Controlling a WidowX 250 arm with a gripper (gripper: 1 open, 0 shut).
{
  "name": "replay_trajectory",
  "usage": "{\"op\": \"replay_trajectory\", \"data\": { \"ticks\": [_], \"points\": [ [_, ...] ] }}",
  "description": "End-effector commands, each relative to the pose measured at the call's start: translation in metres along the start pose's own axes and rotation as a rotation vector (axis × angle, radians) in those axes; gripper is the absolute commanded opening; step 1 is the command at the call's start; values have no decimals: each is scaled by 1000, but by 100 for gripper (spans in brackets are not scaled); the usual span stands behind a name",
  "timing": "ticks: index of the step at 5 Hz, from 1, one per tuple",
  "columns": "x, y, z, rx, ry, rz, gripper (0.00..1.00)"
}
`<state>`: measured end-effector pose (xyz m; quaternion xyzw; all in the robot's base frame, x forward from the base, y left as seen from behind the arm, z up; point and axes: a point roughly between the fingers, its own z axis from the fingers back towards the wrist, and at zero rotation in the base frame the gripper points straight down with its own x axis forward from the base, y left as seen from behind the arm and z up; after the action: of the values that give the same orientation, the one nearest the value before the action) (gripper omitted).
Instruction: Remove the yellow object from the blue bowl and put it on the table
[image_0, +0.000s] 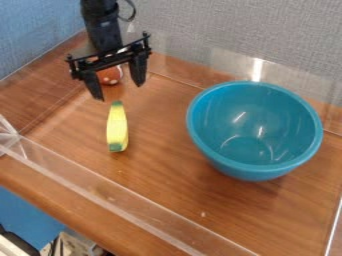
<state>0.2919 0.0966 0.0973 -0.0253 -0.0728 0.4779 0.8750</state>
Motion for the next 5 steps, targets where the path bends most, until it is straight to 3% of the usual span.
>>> {"op": "replay_trajectory", "data": {
  "ticks": [1,2,4,5],
  "points": [
    [4,-6,7,-30,-57,56,100],
    [2,-2,-2,-14,-74,126,100],
    [7,-14,3,-52,-55,-68,100],
    [16,-14,3,-43,-57,-80,100]
  ]
}}
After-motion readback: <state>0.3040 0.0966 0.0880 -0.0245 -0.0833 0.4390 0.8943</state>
